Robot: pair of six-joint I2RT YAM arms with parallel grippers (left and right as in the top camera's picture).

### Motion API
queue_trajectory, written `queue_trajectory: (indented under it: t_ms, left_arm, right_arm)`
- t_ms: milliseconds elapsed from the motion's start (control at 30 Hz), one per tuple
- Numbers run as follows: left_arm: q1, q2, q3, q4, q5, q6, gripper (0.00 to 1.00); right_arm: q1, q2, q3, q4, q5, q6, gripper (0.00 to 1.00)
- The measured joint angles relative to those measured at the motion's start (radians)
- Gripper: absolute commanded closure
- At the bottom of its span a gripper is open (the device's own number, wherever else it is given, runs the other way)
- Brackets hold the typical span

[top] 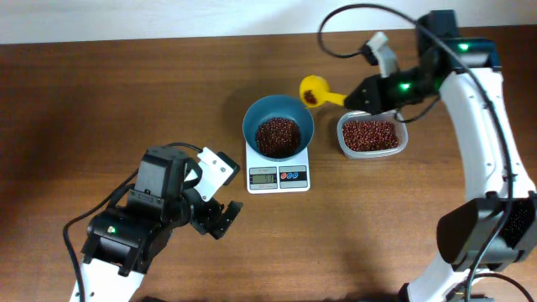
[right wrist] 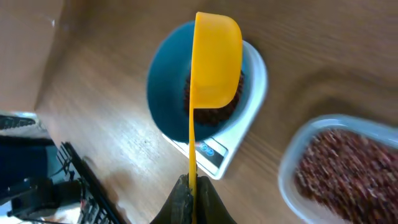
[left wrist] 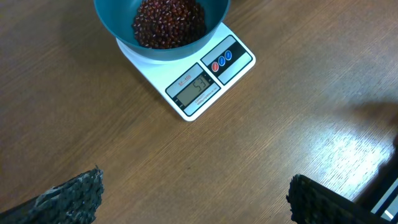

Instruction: Scoop item into bowl and weigh 50g on scale

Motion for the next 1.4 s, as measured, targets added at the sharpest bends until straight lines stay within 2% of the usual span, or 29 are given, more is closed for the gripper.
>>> queue_trajectory:
  t_ms: [167,433,667,867,1133,1400]
  left_arm:
    - [0.0,0.0,0.0,0.0,0.0,0.0,0.01]
    - [0.0,0.0,0.0,0.0,0.0,0.0,0.01]
    - [0.0,0.0,0.0,0.0,0.0,0.0,0.01]
    - [0.0,0.0,0.0,0.0,0.0,0.0,0.01]
    - [0.0,0.0,0.0,0.0,0.0,0.0,0.01]
    - [0.0,0.0,0.0,0.0,0.0,0.0,0.01]
  right_arm:
    - [-0.078,0.0,0.0,-0.101,0.117,-0.006,0.96]
    - [-0.085,0.0,0.0,-0.204,0.371,-0.024,0.96]
    - [-0.08,0.0,0.0,-0.169,0.585,0.005,0.96]
    - [-0.006,0.0,-0.001,-0.101,0.74,0.05,0.96]
    - [0.101,0.0,-0.008,-0.1,0.846,0.078,0.96]
    - [0.131,0.0,-0.021,-0.113,0.875,0.097,0.96]
